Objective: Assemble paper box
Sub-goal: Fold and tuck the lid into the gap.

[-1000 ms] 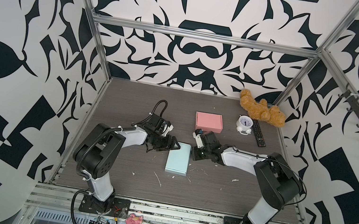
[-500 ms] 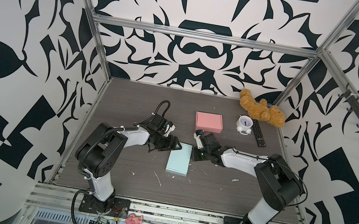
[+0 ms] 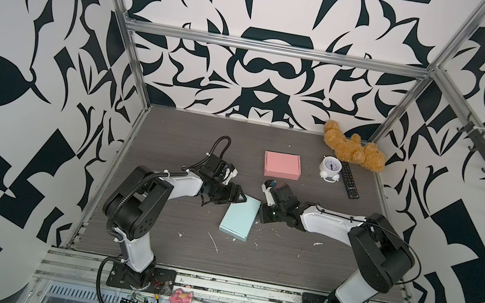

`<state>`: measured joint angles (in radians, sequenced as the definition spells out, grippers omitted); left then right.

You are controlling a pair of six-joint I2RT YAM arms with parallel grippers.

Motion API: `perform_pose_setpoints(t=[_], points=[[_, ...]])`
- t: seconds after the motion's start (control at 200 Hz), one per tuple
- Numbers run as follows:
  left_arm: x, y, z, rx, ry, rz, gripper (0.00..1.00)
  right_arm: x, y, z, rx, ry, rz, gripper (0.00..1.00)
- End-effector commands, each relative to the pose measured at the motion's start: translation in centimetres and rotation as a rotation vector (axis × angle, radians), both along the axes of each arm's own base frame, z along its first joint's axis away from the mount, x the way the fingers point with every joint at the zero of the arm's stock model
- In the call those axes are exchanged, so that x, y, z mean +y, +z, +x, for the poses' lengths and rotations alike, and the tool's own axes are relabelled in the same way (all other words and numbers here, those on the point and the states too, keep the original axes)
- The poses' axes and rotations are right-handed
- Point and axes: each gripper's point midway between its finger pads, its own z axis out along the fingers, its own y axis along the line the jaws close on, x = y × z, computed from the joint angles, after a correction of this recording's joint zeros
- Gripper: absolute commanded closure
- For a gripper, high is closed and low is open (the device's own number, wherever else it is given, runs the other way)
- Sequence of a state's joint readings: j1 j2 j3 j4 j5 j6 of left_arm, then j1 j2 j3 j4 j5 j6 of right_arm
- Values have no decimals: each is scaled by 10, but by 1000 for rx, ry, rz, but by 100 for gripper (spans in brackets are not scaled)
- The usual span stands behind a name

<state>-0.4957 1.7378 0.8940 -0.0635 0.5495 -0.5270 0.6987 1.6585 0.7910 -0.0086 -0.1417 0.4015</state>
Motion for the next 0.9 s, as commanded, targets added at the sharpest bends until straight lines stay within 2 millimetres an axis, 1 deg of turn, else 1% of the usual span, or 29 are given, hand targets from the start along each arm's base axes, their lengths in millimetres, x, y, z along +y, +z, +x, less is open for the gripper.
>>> perform_pose_setpoints(t=[0.0,0.125,0.24,0.35,0.45,0.48,0.58,0.67,0.74,0.755,0.765,0.795,0.805,0.815,0.895], points=[[-6,10,4,-13,-19,-55,27,14,25,-5,-48,40,75,88],[7,12,5,-28,5,-24,25,1,28,-10,-66,20,50,86],[14,18,6,-39,22,-29,19,-5,31,-13,-73,17,35,86],[23,21,4,-58,46,15,16,-14,36,-16,-88,12,7,84],[33,30,-2,-82,65,42,16,-18,48,-15,-112,12,-3,81],[36,32,-4,-91,71,50,16,-19,52,-15,-117,20,-11,78],[48,40,-15,-114,91,82,16,-17,62,-14,-126,59,-36,71],[55,46,-30,-114,99,74,16,-12,71,-11,-133,89,-39,65],[56,53,-44,-114,97,51,16,-5,79,-8,-136,115,-26,61],[56,51,-47,-106,95,52,16,-3,80,-7,-134,120,-23,59],[56,57,-49,-123,94,40,16,-2,80,-7,-132,124,-24,59],[55,61,-57,-130,82,32,16,0,83,-5,-134,130,-20,57],[55,62,-59,-131,78,32,13,1,83,-4,-134,133,-19,56],[55,62,-62,-131,75,33,12,2,84,-4,-135,135,-19,55],[54,65,-79,-132,51,43,11,10,88,1,-134,160,-4,49]])
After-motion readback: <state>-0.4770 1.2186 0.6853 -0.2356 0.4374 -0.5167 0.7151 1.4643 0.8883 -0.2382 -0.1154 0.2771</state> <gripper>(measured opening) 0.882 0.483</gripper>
